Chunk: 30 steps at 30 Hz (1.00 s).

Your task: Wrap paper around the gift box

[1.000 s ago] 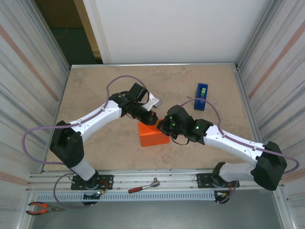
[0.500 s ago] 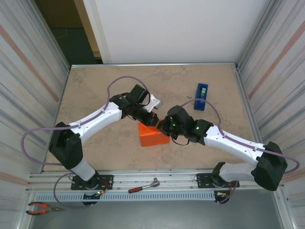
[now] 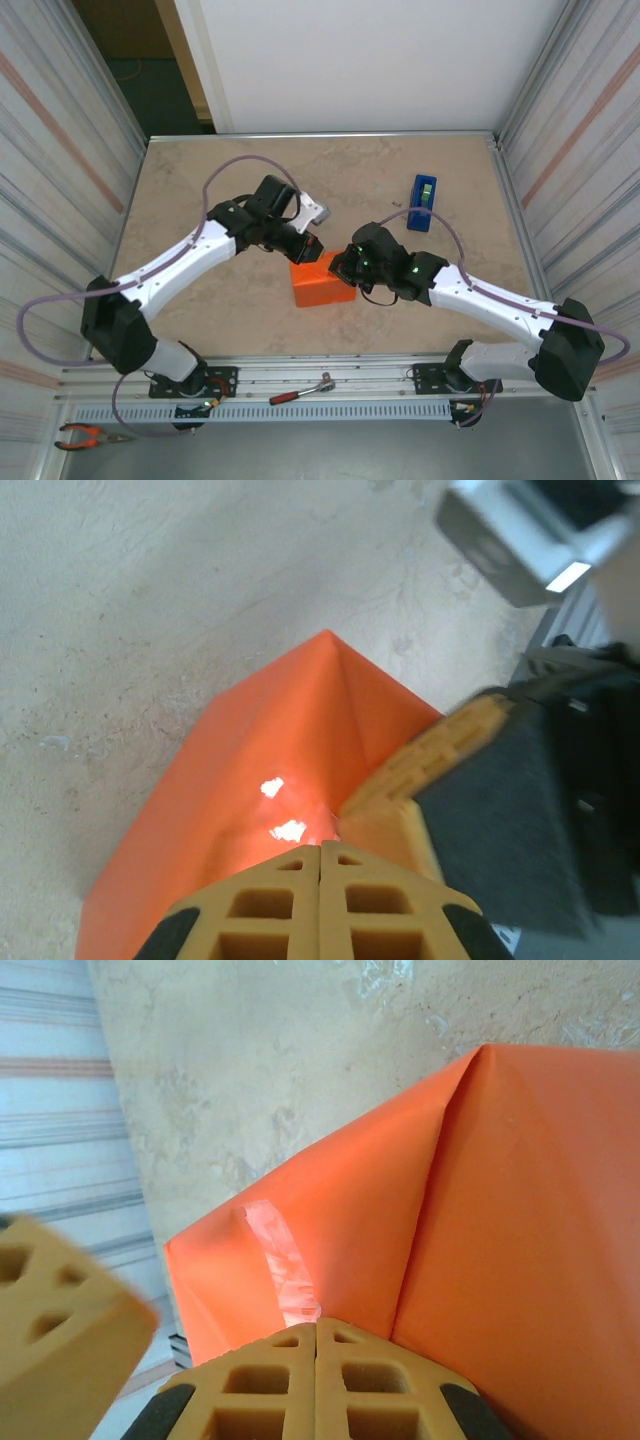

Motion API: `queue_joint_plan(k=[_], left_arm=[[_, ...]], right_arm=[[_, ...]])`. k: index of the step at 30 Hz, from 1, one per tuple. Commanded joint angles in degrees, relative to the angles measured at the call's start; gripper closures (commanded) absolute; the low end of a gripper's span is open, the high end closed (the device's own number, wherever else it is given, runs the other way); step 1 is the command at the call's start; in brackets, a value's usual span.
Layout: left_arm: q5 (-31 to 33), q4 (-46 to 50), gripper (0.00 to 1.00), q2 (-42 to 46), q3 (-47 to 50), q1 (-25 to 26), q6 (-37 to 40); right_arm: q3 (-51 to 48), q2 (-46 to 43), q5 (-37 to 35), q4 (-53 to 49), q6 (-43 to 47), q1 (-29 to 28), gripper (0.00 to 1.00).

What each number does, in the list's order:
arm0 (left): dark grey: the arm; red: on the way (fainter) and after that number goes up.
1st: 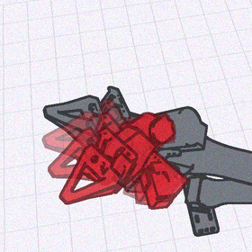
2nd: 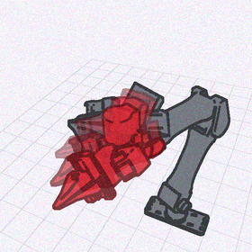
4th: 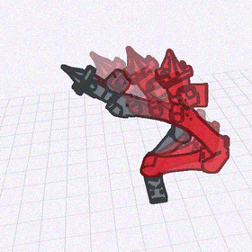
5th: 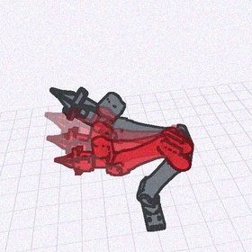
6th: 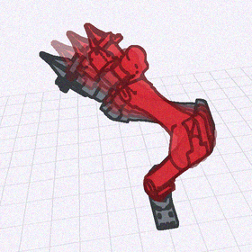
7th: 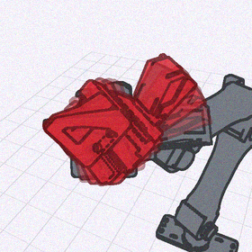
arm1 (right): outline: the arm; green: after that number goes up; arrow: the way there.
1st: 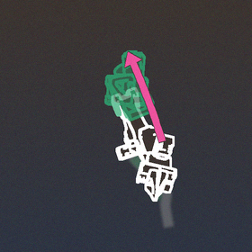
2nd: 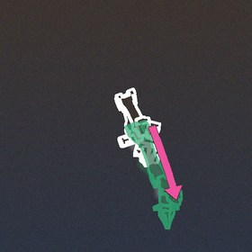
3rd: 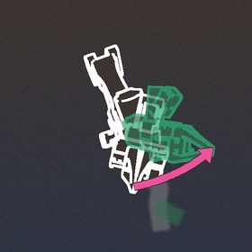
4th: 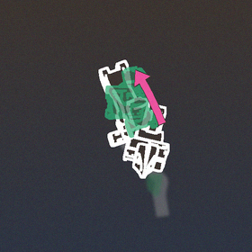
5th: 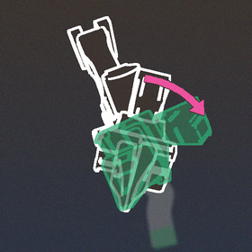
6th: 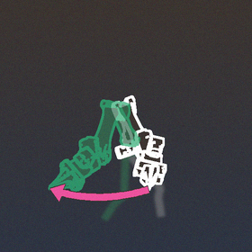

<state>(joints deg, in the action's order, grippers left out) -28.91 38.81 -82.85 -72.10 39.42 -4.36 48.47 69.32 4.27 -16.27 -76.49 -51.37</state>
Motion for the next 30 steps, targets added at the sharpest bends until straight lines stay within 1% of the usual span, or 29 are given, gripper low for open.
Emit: queue_joint_plan(k=[1,7,18,30], left_arm=[[-1.2,1.5,1.00,2.6,2.6,0.8,0.8],[-1.5,0.1,1.00,3.0,5.8,2.3,0.5],[-1.2,-0.5,1.00,1.7,6.6,3.1,1.9],[5.7,2.2,1.00,0.6,7.9,5.0,4.9]], right_arm=[[-3.6,2.3,-2.0,-10.1,-1.2,-0.4,1.00],[-3.6,2.5,-2.0,-10.1,-1.3,-0.5,1.00],[-3.3,2.6,-2.4,-10.7,-1.6,-0.7,1.00],[-1.7,3.0,-2.4,-10.7,-0.6,-1.4,1.00]])
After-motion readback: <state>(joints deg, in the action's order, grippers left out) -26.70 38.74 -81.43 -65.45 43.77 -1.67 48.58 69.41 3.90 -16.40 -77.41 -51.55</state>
